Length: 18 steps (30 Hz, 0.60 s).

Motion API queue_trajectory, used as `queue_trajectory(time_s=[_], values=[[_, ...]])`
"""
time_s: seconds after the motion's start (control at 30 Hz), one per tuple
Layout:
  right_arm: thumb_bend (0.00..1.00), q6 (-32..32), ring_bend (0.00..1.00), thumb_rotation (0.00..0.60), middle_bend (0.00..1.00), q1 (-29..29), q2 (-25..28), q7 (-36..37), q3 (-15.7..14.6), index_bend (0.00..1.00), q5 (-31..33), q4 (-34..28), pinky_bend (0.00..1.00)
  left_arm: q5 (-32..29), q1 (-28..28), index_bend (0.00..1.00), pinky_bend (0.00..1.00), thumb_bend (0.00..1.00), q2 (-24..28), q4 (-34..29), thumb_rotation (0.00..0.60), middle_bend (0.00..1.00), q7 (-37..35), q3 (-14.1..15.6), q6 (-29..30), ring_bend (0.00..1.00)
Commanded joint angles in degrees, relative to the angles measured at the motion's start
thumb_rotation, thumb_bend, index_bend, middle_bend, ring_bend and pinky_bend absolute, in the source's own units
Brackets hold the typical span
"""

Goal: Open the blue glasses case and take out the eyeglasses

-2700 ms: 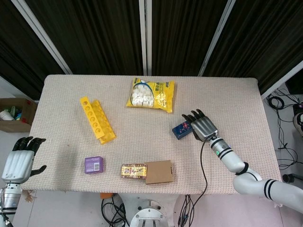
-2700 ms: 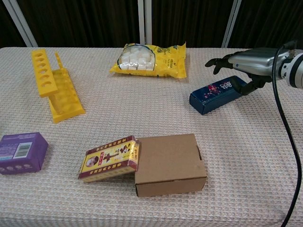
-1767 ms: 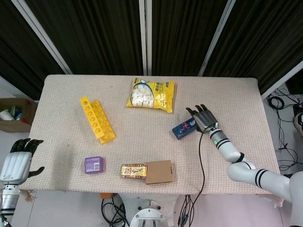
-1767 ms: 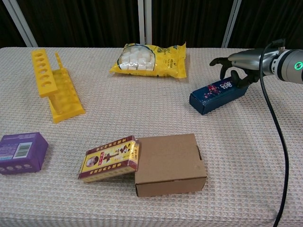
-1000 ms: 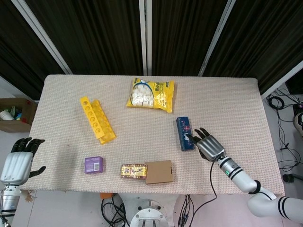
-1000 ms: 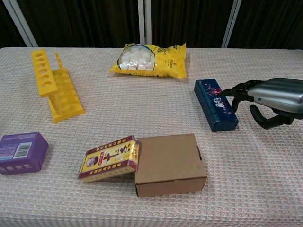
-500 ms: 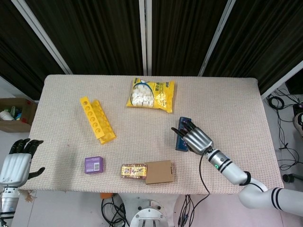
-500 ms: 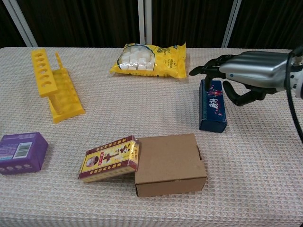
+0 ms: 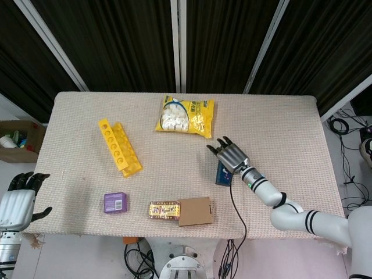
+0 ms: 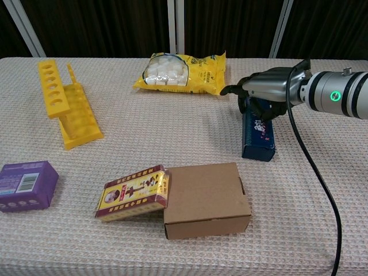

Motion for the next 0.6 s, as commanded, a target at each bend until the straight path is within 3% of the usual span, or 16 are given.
queue_trajectory(time_s=[0.03,0.3,0.33,0.4,0.47,0.53,0.6], values=[[0.95,1.03,0.0,0.6,0.36,-1.04,2.45,-0.59,-0.72,0.0,2.53,-0.86,0.0,0.24,-0.08,0.2,0.14,0.0,-0.14,0.15,0.6,0.21,-0.12,0.07,-0.15,0.13],[0.95,2.29,0.0,0.6,0.36,-5.6,10.33,4.25,-4.04,0.0,2.52,-7.55,0.0,0.09,-0.55,0.2,0.14,0.0,-0.43,0.36,0.6,0.21,0.09,-0.35,-0.68,0.13],[0.91,2.38,0.0,0.6,0.36,-6.0,10.93,4.94,-4.37,0.0,1.96,-8.12,0.0,0.13,-0.65,0.2,0.14,0.0,-0.44,0.28,0.6,0.21,0.16,-0.39,-0.78,0.13],[0.71,3.87,0.0,0.6,0.34,-7.17,11.6,7.19,-4.56,0.0,-0.4,-9.05,0.0,0.26,-0.94,0.2,0.14,0.0,-0.49,0.17,0.6,0.21,0.34,-0.46,-1.08,0.13],[0.4,6.8,0.0,0.6,0.29,-8.4,11.37,8.95,-4.53,0.0,-3.74,-9.04,0.0,0.31,-1.14,0.2,0.14,0.0,-0.56,0.06,0.6,0.21,0.6,-0.53,-1.29,0.13],[0.23,10.78,0.0,0.6,0.24,-9.77,10.48,10.34,-4.43,0.0,-7.29,-8.68,0.0,0.21,-1.32,0.2,0.14,0.0,-0.55,-0.14,0.6,0.21,0.85,-0.62,-1.51,0.13],[0.16,13.12,0.0,0.6,0.2,-10.61,9.69,10.6,-4.44,0.0,-9.02,-8.85,0.0,0.06,-1.45,0.2,0.14,0.0,-0.49,-0.35,0.6,0.21,1.14,-0.72,-1.65,0.13]])
